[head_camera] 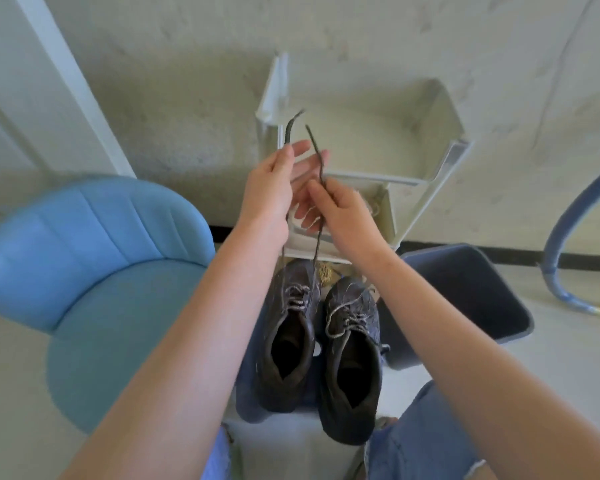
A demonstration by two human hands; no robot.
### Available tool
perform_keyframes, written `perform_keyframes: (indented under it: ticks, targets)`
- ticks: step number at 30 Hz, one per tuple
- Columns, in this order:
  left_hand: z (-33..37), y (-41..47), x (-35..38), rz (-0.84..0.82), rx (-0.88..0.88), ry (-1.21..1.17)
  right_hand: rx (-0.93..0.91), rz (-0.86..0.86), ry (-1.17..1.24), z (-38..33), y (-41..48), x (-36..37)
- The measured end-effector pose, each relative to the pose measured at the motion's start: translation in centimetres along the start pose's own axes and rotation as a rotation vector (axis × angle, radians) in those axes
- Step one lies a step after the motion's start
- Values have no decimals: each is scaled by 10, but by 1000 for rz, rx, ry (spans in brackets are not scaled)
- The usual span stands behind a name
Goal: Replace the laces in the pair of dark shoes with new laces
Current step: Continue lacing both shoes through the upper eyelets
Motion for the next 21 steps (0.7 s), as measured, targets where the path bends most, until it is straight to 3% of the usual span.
perform_keyframes:
  ticks: [4,10,14,21]
  targets:
    - [13,-10,3,-6,29,88,-92,1,-78,-34,-1,-3]
    - [22,-25,6,-67,195,242,-41,72,-77,-55,-2,-13]
    - [29,-32,8,-23,297,285,-35,93,-142,-61,-3,-15]
    - [27,-35,11,-66,343,402,-67,198,-268,-62,-5,-33]
Point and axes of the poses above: each hand's wrist, its own y-axis towards the middle knuckle, its own x-axis out of the palm, z = x × y, the point moved 7 cm from there along y, towards the middle knuckle, and after that the axes turned 7 degrees about y, right-handed, at the moved point
